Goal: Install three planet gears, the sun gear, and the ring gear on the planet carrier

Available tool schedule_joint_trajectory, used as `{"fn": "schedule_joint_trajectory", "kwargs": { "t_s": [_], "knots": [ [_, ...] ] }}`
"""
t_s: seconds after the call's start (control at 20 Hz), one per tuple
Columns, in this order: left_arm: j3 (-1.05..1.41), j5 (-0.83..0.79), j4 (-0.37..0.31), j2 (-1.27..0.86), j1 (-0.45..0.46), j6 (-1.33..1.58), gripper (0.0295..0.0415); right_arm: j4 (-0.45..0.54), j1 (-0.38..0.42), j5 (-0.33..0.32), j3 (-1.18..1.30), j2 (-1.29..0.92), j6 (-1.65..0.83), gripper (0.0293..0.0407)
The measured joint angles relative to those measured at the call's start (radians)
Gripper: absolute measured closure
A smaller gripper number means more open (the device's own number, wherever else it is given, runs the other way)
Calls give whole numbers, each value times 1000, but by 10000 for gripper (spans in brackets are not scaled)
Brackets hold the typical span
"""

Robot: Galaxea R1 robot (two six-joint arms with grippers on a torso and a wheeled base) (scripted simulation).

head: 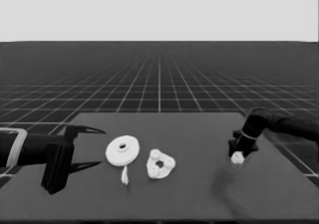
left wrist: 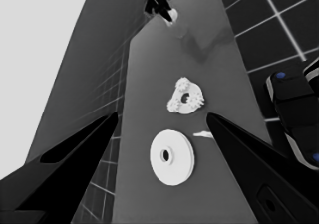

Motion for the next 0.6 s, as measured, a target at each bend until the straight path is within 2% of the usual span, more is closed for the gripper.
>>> {"fn": "schedule_joint_trajectory", "kwargs": {
  "t_s": [0.3, 0.35, 0.4, 0.5, 0.6],
  "knots": [
    [0, 0, 0, 0, 0, 0, 326, 19, 25, -18, 4, -2, 0, 390],
    [0, 0, 0, 0, 0, 0, 326, -27, 29, -72, 150, 120, 408, 390],
    [0, 0, 0, 0, 0, 0, 326, -32, 31, -109, 142, 408, 618, 390],
    [0, 0, 0, 0, 0, 0, 326, -22, 32, -112, -100, 736, 641, 390],
    [0, 0, 0, 0, 0, 0, 326, -17, 32, -105, -245, 846, 597, 390]
  ]
}}
